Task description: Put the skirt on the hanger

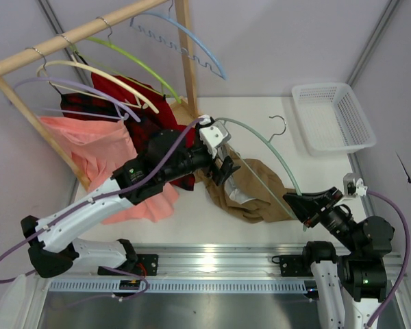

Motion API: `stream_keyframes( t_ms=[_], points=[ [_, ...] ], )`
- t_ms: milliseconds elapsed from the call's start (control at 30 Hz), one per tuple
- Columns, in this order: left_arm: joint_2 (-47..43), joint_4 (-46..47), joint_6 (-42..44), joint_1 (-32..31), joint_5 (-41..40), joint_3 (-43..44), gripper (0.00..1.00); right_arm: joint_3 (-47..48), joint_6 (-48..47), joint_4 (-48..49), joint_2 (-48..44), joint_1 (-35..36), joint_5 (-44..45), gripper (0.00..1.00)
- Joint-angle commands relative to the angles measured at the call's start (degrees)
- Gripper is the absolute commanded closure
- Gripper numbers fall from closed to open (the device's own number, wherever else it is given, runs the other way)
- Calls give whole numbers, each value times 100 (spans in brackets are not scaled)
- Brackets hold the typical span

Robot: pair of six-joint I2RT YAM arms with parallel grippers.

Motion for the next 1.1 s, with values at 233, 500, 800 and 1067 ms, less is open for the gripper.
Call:
stream_keyframes(
  t_ms=[233,500,800,1067],
  points=[
    [43,661,3431,-89,-288,244,3,233,-381,316,122,-26,-660,100],
    [712,599,4311,-89,-570,569,4,242,-425,343,192,9,-810,100],
    [1213,783,4592,-71,-332,833,27,234,-408,387,218,36,-986,100],
    [1468,1056,4645,-27,-209,921,46,242,-540,202,201,53,-1021,100]
  ],
)
